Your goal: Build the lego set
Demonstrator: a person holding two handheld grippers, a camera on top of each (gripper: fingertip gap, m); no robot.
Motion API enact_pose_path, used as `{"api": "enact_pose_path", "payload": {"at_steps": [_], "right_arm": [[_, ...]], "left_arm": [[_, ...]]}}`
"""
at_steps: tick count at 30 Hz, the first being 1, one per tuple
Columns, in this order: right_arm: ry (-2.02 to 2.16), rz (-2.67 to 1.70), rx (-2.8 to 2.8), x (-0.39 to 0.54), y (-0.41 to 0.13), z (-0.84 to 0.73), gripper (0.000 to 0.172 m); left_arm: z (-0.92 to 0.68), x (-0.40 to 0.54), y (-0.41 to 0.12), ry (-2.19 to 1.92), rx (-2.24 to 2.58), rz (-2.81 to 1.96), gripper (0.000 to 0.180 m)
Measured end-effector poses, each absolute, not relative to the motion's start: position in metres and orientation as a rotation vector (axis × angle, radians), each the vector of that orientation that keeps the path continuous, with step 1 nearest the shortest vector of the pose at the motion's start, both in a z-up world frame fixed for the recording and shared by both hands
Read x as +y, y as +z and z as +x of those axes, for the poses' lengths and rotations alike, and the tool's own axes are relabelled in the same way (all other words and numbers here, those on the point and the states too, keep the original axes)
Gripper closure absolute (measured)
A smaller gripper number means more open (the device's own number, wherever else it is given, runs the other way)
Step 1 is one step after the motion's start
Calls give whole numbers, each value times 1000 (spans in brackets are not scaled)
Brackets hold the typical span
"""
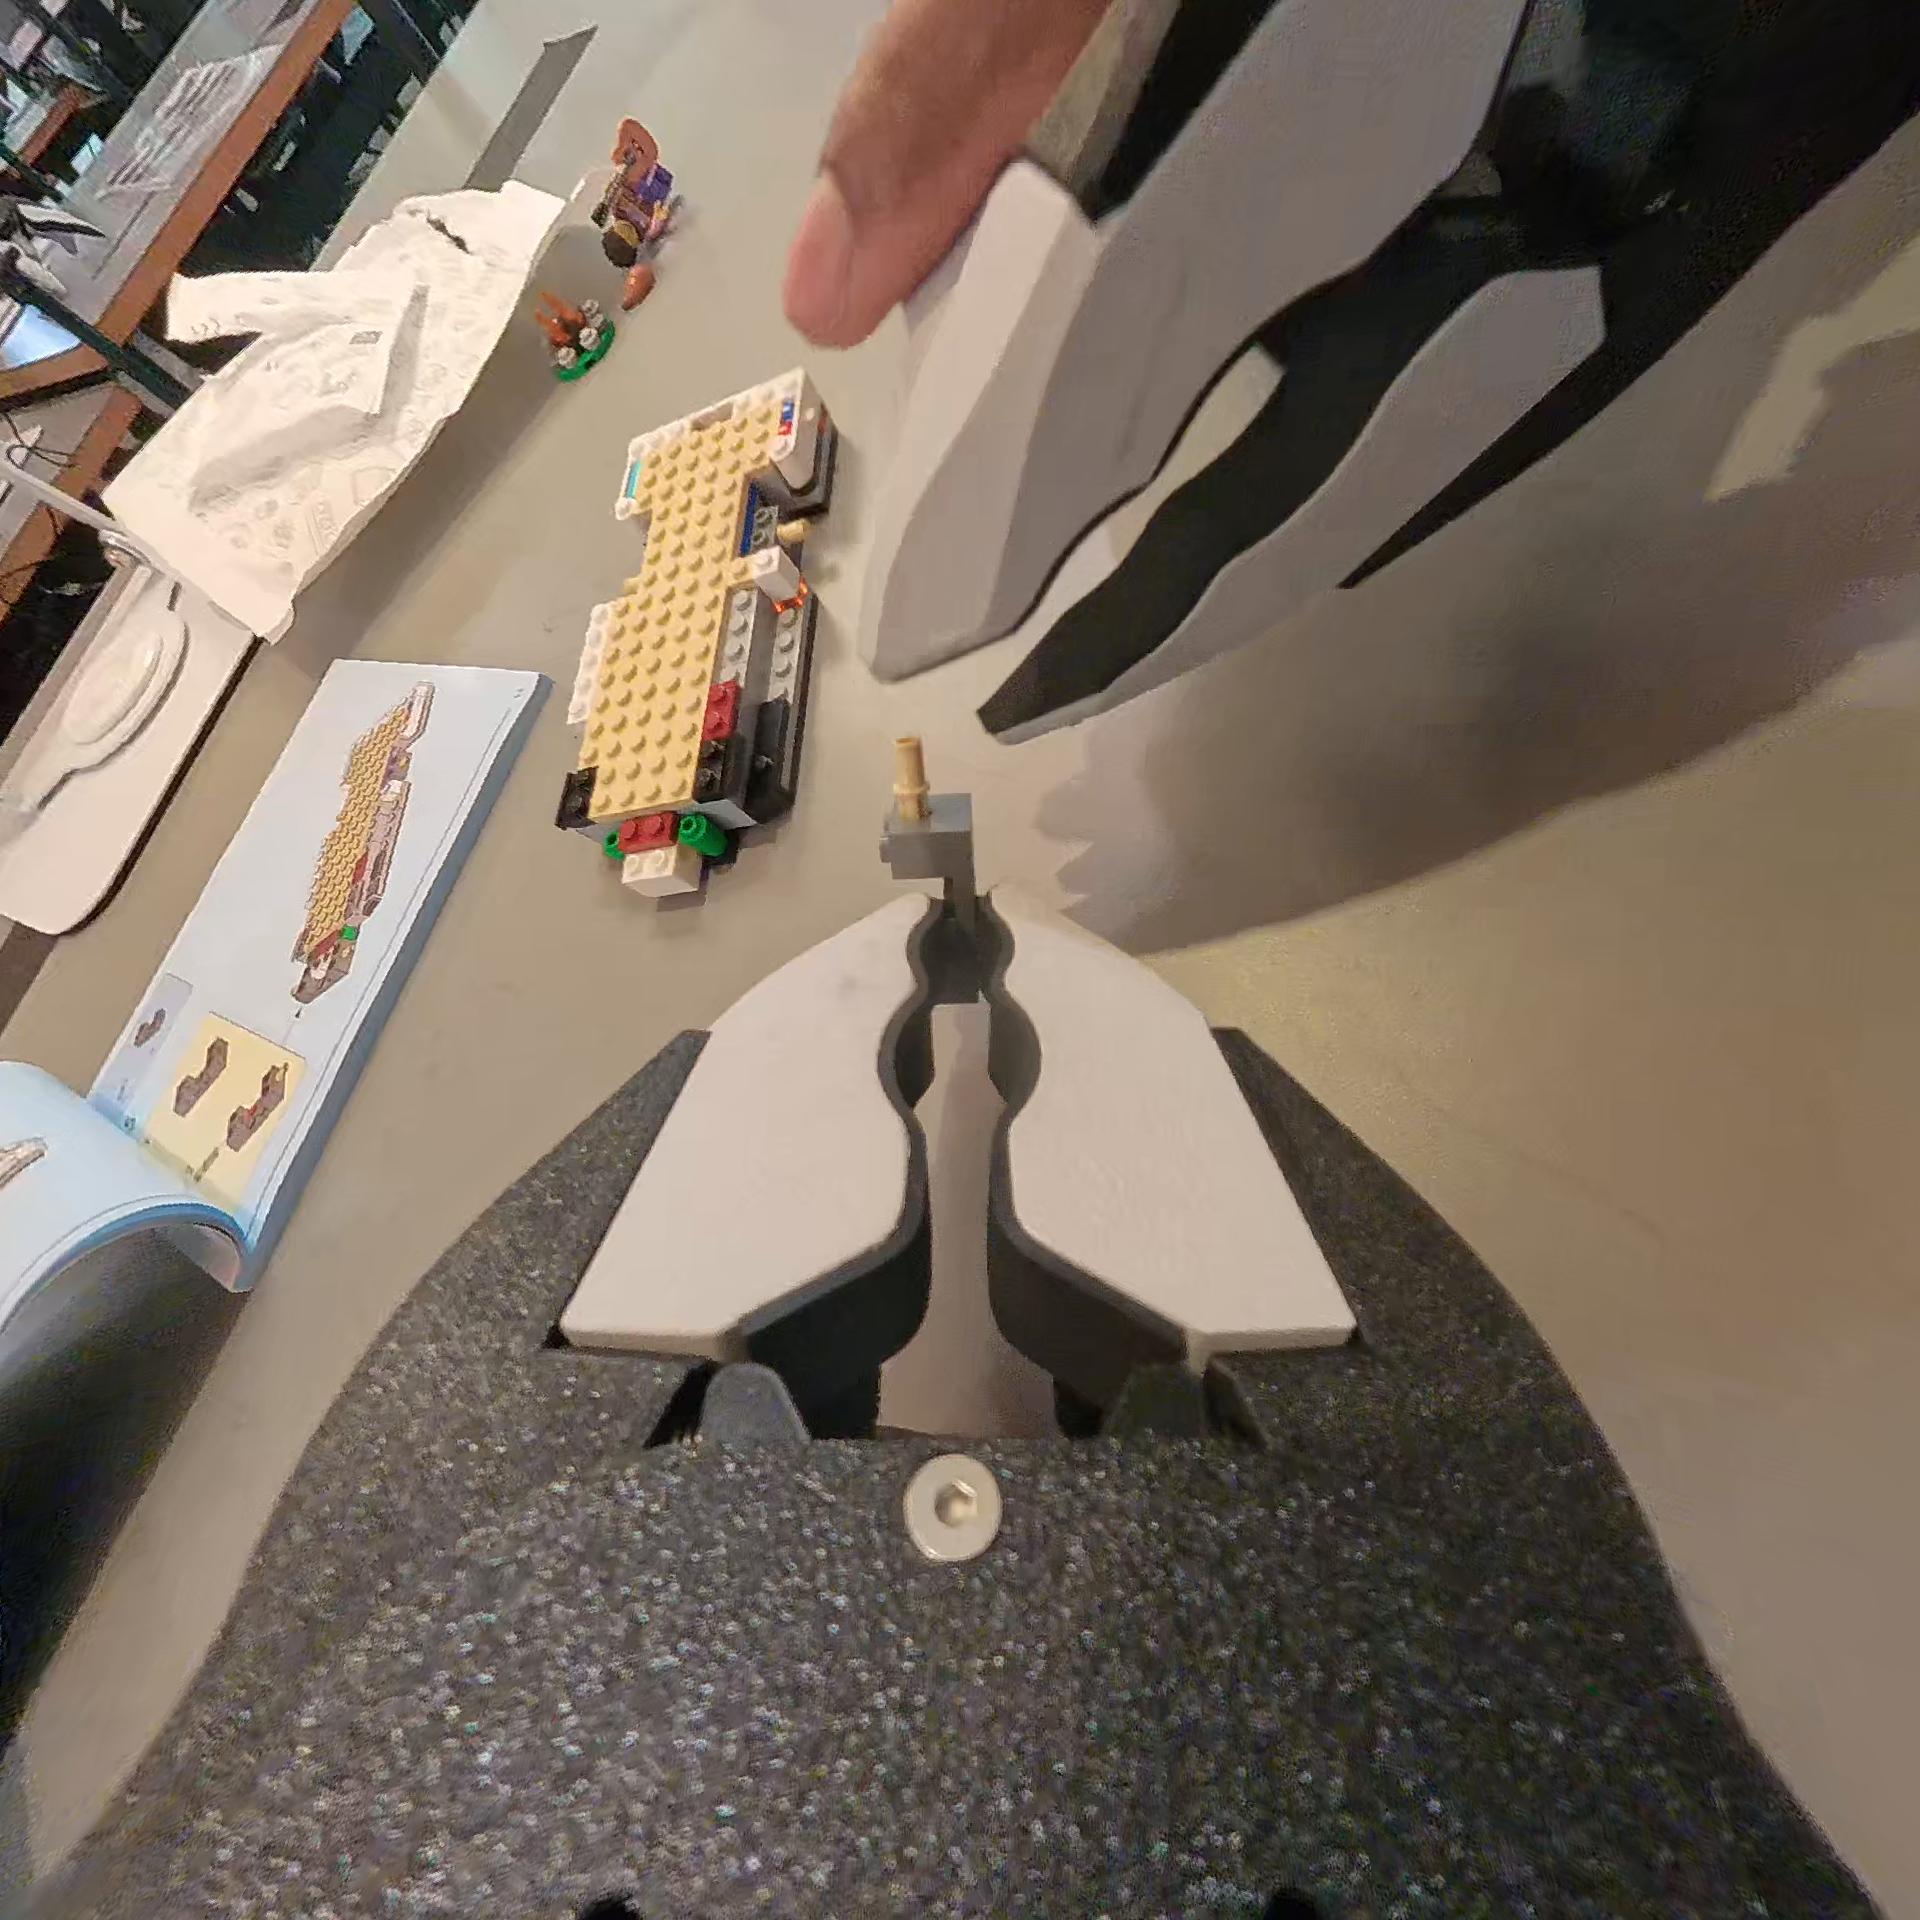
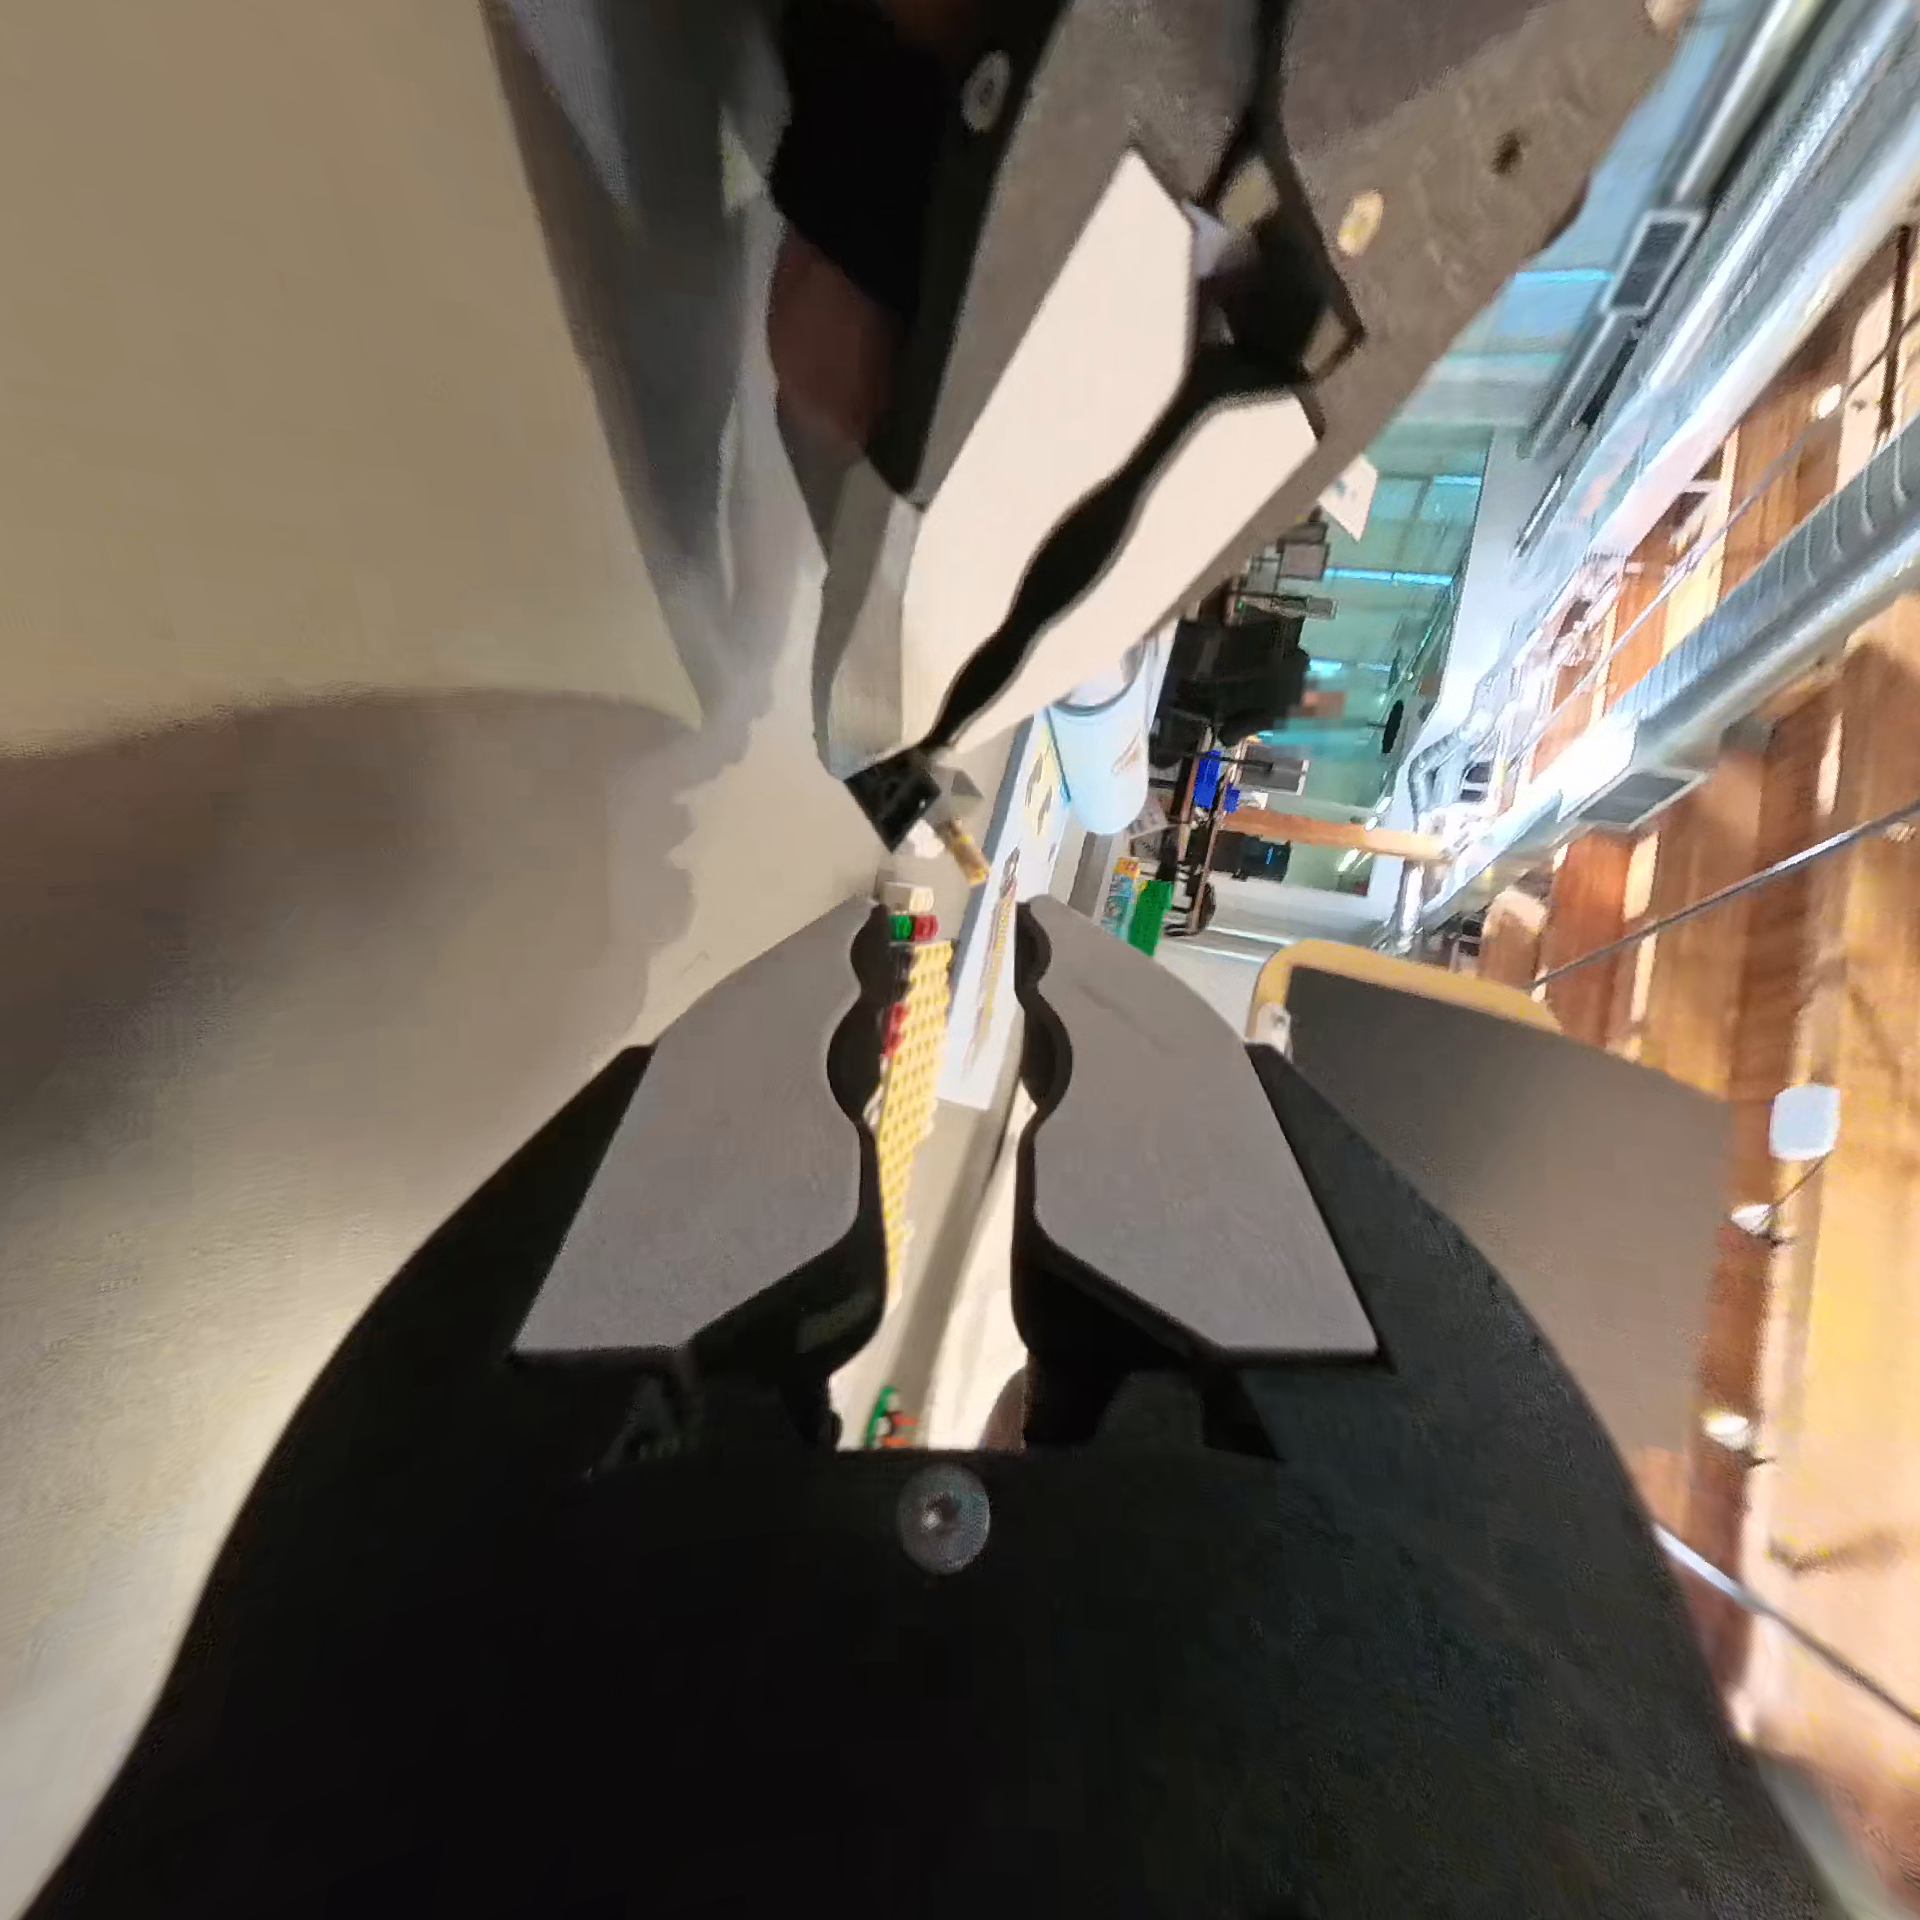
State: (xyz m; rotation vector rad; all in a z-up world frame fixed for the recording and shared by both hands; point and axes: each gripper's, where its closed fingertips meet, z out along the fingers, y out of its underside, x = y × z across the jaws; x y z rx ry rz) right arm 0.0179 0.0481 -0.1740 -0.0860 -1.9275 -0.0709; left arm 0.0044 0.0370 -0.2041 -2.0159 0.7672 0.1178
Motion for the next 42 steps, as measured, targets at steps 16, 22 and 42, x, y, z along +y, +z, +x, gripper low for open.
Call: {"api": "enact_pose_path", "payload": {"at_steps": [16,22,42], "right_arm": [[317,-375,-1847,35,-164,15,144],[300,-365,-1831,36,-165,13,143],[397,-431,-1823,32,-164,12,142]], "left_arm": [[12,36,-188,3,707,-1950,176],[13,36,-187,-8,709,-1945,176],[14,35,-186,-34,695,-1938,177]]}}
